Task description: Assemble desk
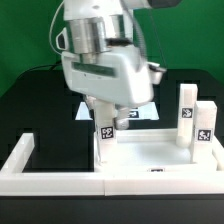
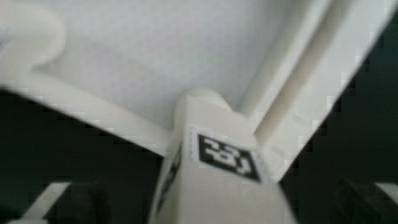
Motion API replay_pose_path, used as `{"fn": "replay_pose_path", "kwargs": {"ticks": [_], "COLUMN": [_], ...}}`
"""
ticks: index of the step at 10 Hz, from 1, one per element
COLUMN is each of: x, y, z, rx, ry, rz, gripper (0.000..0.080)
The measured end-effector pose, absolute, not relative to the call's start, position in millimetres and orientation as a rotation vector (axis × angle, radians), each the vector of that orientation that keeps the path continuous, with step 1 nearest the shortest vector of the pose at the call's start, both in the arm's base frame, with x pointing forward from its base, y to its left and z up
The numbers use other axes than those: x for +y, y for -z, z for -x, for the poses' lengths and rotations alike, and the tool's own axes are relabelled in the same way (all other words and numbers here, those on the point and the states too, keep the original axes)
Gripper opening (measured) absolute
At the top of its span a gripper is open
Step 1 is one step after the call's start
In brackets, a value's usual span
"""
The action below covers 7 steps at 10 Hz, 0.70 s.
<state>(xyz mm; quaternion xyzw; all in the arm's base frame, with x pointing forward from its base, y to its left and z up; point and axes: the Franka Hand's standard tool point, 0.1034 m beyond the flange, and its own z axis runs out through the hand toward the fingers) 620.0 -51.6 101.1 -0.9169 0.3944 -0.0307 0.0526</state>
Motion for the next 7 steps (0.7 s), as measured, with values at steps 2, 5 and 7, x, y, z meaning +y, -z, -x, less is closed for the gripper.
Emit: {"fn": "replay_pose_path", "kwargs": {"ticks": [2, 5, 7], "x": [-51.6, -55.3, -64.6], "y": [-102.8, -103.5, -112.4], "z": [-618.3, -618.4, -622.9], "rx": [1.018, 0.614, -0.058], "ry": [0.108, 0.13, 0.148], "rz": [2.862, 2.993, 3.077], "gripper": [0.0647, 0.0649, 0.0649]}}
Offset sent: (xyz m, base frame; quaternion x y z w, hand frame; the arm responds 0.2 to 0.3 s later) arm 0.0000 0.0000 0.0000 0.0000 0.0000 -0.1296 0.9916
